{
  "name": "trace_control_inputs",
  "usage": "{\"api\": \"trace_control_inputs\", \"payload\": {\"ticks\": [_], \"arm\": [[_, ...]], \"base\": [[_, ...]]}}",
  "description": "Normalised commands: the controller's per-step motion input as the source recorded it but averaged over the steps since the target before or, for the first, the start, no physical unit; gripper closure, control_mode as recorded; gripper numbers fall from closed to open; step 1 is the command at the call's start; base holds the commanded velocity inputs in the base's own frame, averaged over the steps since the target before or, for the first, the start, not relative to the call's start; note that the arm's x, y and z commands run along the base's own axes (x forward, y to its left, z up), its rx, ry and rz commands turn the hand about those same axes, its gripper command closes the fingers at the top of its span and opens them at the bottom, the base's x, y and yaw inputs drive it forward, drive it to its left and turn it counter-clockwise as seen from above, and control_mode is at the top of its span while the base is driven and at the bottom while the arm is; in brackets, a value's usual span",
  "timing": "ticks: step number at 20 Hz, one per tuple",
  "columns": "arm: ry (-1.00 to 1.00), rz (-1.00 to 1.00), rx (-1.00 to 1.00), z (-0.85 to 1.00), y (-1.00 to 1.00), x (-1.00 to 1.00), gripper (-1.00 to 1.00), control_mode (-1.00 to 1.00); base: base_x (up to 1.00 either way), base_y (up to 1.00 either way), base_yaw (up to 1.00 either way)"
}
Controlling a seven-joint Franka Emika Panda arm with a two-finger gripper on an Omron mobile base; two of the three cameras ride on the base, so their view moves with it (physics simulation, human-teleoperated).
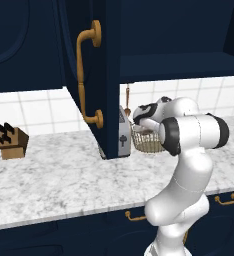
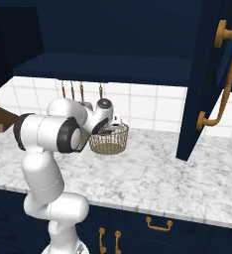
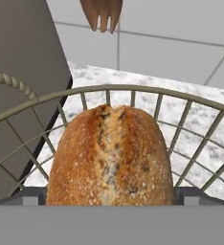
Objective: Open the cabinet, pick up the bread from the cabinet and place it in the basket. Then move the basket to the dining counter.
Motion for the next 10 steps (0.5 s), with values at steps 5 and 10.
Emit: {"api": "trace_control_inputs", "payload": {"ticks": [5, 10], "arm": [[-0.04, 0.02, 0.0, 0.01, 0.0, 0.0, -1.0, -1.0], [-0.05, 0.01, 0.0, 0.0, 0.03, 0.01, -1.0, -1.0]], "base": [[0.0, 0.0, 0.0], [0.0, 0.0, 0.0]]}}
